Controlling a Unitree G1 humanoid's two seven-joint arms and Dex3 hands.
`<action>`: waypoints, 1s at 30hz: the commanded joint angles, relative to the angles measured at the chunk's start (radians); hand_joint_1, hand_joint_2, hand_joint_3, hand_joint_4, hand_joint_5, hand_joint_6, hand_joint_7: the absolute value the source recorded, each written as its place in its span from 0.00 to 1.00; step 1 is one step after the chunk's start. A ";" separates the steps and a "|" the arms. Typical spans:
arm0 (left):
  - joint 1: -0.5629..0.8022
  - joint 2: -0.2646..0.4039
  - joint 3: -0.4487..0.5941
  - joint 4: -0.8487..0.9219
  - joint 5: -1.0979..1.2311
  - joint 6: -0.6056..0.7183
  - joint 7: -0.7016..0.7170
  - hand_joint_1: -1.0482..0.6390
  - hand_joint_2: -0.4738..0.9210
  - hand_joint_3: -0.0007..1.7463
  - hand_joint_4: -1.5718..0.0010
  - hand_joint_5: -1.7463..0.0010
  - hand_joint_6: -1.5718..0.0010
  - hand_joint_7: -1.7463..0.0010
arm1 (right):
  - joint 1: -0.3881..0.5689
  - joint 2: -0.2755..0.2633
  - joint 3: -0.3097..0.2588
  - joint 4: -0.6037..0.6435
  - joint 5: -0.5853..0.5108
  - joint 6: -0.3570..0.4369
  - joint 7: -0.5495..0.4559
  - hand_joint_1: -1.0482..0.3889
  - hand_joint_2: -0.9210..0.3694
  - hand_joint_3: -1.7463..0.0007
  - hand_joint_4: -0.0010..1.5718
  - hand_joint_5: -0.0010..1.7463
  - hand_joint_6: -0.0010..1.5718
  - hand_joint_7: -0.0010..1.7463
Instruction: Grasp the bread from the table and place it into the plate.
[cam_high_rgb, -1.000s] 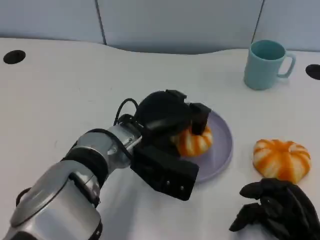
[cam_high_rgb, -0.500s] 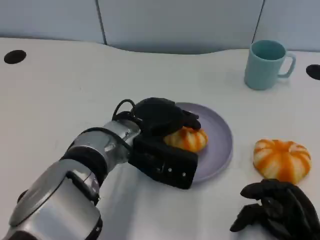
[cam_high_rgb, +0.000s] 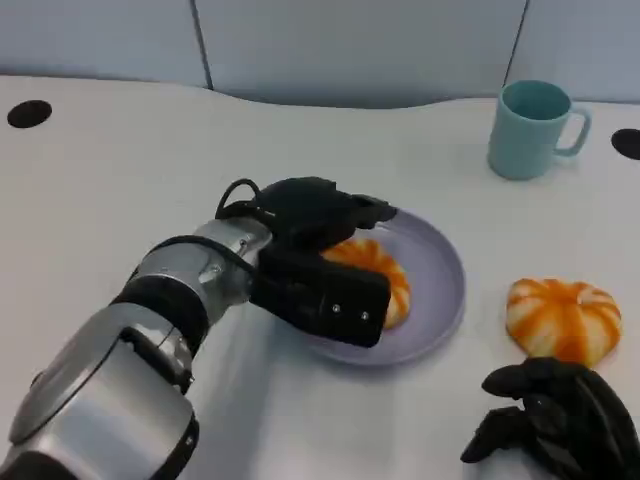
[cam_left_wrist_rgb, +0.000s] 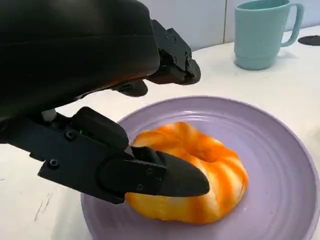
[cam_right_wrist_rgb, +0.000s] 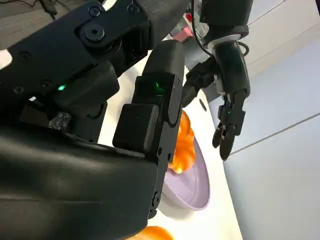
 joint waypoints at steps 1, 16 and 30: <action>-0.013 0.028 0.038 -0.015 -0.039 -0.025 -0.001 0.04 1.00 0.26 0.97 0.79 0.88 0.99 | -0.004 -0.015 -0.008 0.010 0.006 -0.010 0.003 0.06 0.17 1.00 1.00 0.21 0.96 0.00; 0.080 0.141 0.232 -0.048 -0.243 -0.203 -0.089 0.10 1.00 0.22 0.93 0.76 0.85 0.98 | -0.011 -0.025 -0.014 0.019 0.004 -0.007 0.006 0.06 0.17 1.00 1.00 0.20 0.96 0.00; 0.282 0.123 0.544 -0.184 -0.673 -0.329 -0.404 0.16 1.00 0.20 0.90 0.72 0.79 0.97 | -0.007 -0.016 -0.021 0.013 0.000 -0.041 -0.015 0.04 0.15 0.99 1.00 0.22 0.97 0.00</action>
